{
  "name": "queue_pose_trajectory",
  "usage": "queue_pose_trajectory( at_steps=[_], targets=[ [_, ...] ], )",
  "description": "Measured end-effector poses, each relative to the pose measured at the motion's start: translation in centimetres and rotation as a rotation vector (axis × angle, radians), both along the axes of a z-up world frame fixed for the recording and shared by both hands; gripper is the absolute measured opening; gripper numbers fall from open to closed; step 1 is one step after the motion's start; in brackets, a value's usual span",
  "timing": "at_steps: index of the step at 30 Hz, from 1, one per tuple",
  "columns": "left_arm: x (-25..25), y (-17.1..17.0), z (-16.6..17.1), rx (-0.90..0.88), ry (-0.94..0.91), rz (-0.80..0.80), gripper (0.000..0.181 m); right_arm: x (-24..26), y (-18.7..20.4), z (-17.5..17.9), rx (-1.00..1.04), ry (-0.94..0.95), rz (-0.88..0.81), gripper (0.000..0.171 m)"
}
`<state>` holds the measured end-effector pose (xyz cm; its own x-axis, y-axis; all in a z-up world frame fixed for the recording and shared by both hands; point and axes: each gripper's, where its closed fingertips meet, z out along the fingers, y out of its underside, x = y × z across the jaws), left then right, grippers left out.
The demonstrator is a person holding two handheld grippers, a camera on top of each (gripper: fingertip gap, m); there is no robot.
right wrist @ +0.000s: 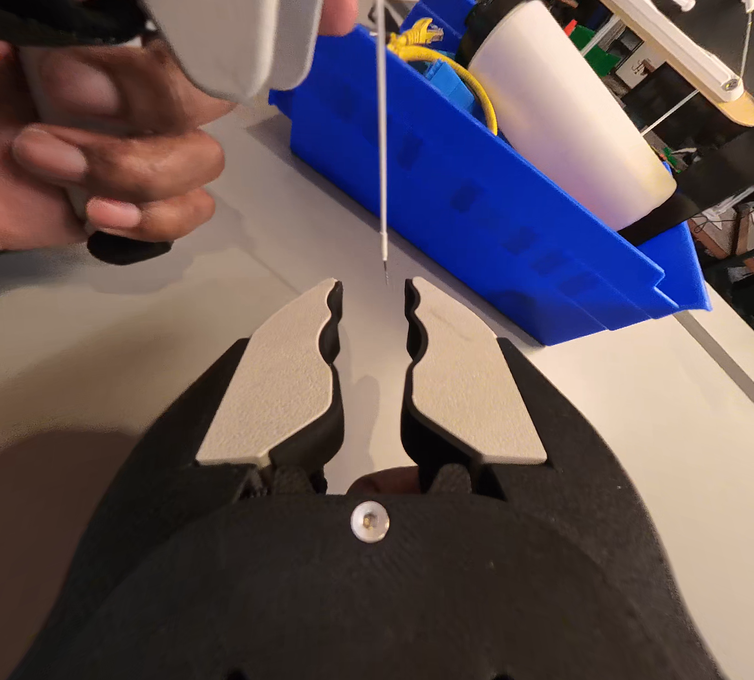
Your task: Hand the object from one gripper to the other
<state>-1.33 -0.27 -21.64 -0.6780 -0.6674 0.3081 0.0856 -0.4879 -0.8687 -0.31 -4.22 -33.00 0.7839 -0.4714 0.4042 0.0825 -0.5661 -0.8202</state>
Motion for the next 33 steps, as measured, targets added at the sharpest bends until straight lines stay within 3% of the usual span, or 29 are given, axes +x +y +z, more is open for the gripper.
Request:
queue_pose_trajectory(
  at_steps=[7, 14, 19, 21, 25, 29, 33],
  targets=[
    [-1.5, 0.0, 0.1, -0.145, -0.005, -0.11, 0.015, -1.3, -0.5, 4.0, 0.231, -0.162, 0.028, 0.037],
    [-2.2, -2.3, -0.2, -0.059, -0.014, -0.193, 0.015, -2.4, 0.1, 5.4, 0.23, -0.311, 0.052, 0.038],
    [-3.4, -5.7, -1.3, 0.06, -0.002, -0.329, 0.015, -2.6, 0.2, 5.9, 0.184, -0.44, 0.014, 0.028],
    [-3.7, -6.4, -1.6, 0.107, -0.014, -0.338, 0.015, -2.5, -0.2, 6.3, 0.202, -0.455, 0.002, 0.006],
    [-4.0, -7.1, -1.7, 0.148, -0.041, -0.33, 0.02, -2.3, -0.9, 7.1, 0.287, -0.406, -0.006, 0.0],
    [-4.3, -7.0, -1.0, 0.125, -0.076, -0.324, 0.037, -2.4, -1.3, 7.6, 0.433, -0.227, 0.061, 0.0],
    [-4.0, -6.3, -0.8, 0.081, -0.06, -0.309, 0.038, -2.0, -2.1, 8.2, 0.556, -0.075, 0.102, 0.0]
  ],
)
